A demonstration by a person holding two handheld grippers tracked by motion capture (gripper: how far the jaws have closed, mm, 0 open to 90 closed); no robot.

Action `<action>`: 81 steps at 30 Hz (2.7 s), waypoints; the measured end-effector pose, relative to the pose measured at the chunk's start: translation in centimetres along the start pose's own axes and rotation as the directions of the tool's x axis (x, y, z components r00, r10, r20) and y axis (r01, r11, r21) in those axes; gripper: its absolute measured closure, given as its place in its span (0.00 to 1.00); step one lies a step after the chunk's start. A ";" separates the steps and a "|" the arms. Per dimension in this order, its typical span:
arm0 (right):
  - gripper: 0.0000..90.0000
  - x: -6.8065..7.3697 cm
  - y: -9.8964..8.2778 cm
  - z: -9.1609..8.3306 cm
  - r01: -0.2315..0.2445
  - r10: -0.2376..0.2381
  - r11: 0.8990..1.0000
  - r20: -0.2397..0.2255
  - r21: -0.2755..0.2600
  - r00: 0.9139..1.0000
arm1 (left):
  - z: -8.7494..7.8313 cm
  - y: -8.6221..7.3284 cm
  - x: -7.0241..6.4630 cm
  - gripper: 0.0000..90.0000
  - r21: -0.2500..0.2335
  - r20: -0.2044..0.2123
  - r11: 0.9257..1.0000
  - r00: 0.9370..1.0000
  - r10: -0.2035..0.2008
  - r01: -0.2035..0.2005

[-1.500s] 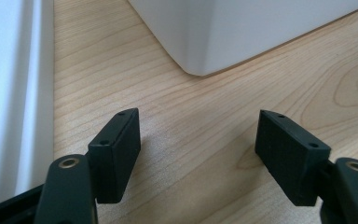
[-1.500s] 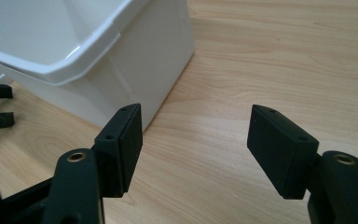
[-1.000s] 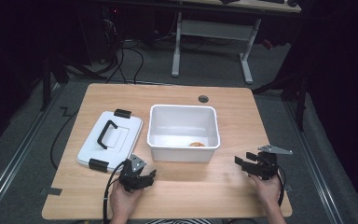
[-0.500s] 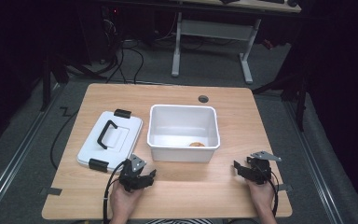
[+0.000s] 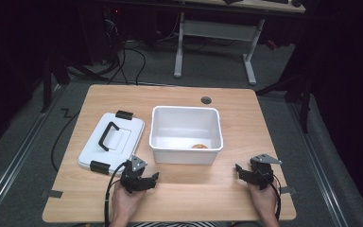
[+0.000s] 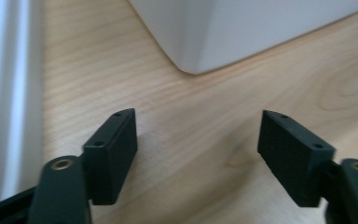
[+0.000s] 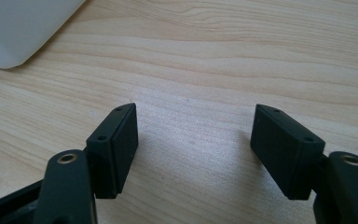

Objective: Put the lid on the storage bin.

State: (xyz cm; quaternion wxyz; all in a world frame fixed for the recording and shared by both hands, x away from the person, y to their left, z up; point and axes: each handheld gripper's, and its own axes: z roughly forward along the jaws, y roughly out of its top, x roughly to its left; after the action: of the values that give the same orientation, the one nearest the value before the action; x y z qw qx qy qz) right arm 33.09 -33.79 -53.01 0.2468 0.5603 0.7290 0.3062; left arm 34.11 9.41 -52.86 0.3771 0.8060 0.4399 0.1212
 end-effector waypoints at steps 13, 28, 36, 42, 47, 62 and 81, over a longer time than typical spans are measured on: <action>0.35 0.0 0.0 0.0 0.009 -0.009 1.000 -0.007 -0.001 1.000 | -5.1 1.0 1.5 0.39 0.042 0.015 0.999 0.999 -0.033 0.032; 0.35 0.1 -0.1 0.0 0.020 -0.020 1.000 -0.019 -0.004 1.000 | -10.6 4.2 8.2 0.39 0.001 -0.128 0.993 0.985 -0.115 0.116; 0.35 0.2 -0.1 -0.1 0.021 -0.021 1.000 -0.020 -0.002 1.000 | -10.9 5.2 11.6 0.40 -0.019 -0.178 0.983 0.967 -0.182 0.182; 0.35 0.2 -0.1 -0.1 0.021 -0.021 1.000 -0.021 -0.003 1.000 | -10.0 5.7 13.9 0.45 -0.010 -0.172 0.973 0.958 -0.230 0.231; 0.35 0.2 -0.1 -0.1 0.021 -0.021 1.000 -0.021 -0.002 1.000 | -9.1 5.8 15.4 0.50 -0.016 -0.161 0.961 0.948 -0.275 0.276; 0.35 0.2 -0.1 -0.1 0.021 -0.021 1.000 -0.020 -0.003 1.000 | -6.7 5.1 16.0 0.57 0.034 -0.189 0.954 0.939 -0.288 0.299; 0.35 0.2 -0.1 -0.1 0.022 -0.022 1.000 -0.020 -0.002 1.000 | -5.8 3.5 16.2 0.79 0.041 -0.165 0.949 0.939 -0.302 0.312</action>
State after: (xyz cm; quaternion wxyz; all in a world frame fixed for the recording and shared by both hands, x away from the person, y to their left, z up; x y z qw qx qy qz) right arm 32.91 -33.62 -53.03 0.2433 0.5489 0.7372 0.3099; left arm 42.67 24.17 -48.55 0.3285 0.7275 0.5924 0.1090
